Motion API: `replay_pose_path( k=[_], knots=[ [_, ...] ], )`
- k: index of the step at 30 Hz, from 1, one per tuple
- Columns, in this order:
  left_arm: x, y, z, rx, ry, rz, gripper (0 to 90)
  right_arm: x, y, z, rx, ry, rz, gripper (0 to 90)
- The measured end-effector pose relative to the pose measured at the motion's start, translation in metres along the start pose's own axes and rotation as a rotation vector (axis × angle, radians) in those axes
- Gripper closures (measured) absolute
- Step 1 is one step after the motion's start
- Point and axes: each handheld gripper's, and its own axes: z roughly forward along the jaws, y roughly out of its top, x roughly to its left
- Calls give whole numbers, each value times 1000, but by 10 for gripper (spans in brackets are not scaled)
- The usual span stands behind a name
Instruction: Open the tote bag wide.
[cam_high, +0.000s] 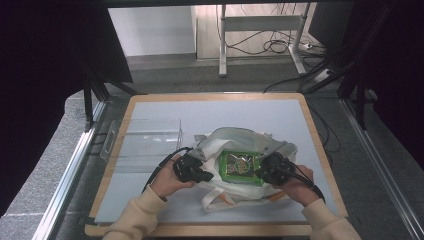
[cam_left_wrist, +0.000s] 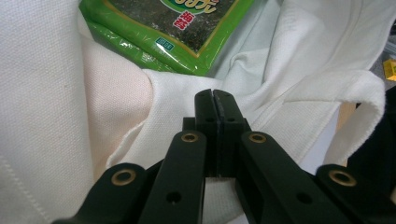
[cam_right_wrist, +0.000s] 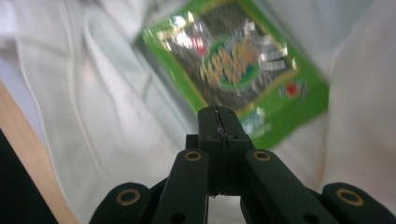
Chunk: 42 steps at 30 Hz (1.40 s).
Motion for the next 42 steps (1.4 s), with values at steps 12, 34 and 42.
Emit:
replay_pose_path(
  k=[12,34,42],
  knots=[
    [0,-1,0,-1,-4,-3,900,9,21,3,-53,0,-19,893],
    [-3,-1,-5,-11,-3,9,900,-10,19,5,-97,13,147,870],
    [-10,0,-26,-98,-13,9,874,-14,18,6,-110,13,242,610]
  ],
)
